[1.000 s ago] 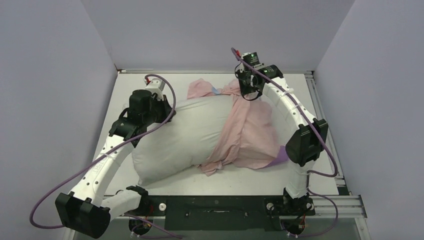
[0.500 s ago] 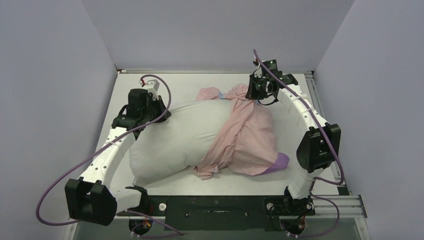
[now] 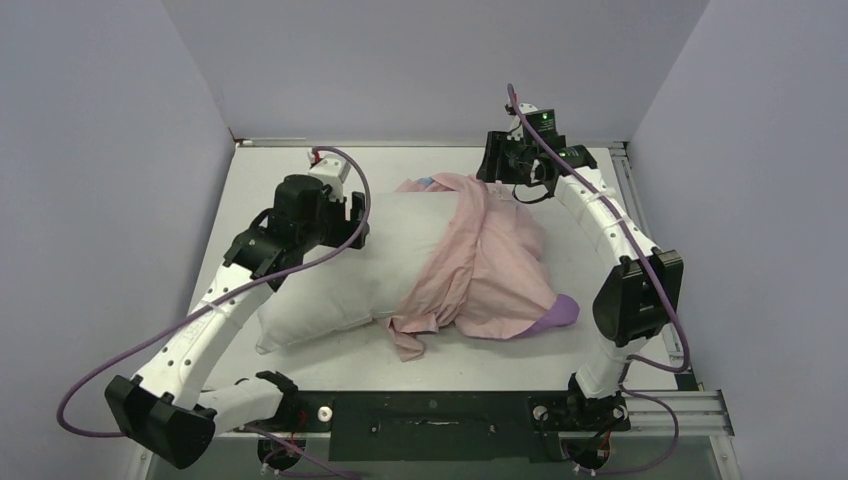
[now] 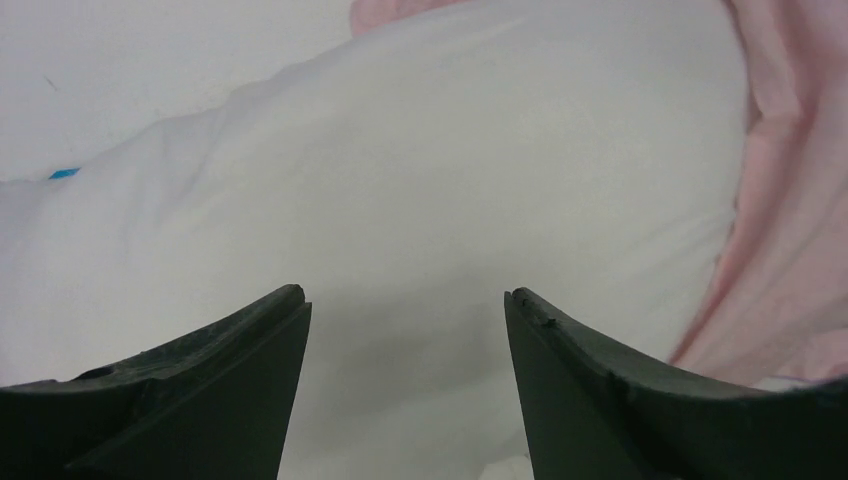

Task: Remove the pillowcase from the pillow

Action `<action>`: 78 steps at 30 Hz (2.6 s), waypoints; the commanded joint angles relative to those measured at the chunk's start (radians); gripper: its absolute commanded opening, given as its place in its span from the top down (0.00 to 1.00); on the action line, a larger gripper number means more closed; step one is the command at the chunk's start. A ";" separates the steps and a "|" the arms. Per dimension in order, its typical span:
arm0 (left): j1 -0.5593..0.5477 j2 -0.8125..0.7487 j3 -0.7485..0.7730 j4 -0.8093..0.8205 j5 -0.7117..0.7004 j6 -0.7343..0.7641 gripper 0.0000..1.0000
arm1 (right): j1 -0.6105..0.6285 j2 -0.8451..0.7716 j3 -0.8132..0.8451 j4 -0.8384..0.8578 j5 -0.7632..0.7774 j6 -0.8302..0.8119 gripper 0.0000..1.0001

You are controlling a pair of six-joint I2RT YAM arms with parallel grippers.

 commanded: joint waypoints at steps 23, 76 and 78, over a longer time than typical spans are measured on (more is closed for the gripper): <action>-0.402 0.008 -0.228 0.043 -0.207 -0.058 0.04 | 0.279 -0.512 -0.404 -0.121 0.111 0.069 0.01; 0.013 -0.047 -0.021 0.018 -0.024 0.024 1.00 | 0.223 -0.574 -0.651 0.091 0.648 0.099 0.95; 0.031 -0.057 -0.015 0.000 -0.049 0.044 1.00 | 0.134 -0.585 -0.600 0.078 0.603 0.080 0.95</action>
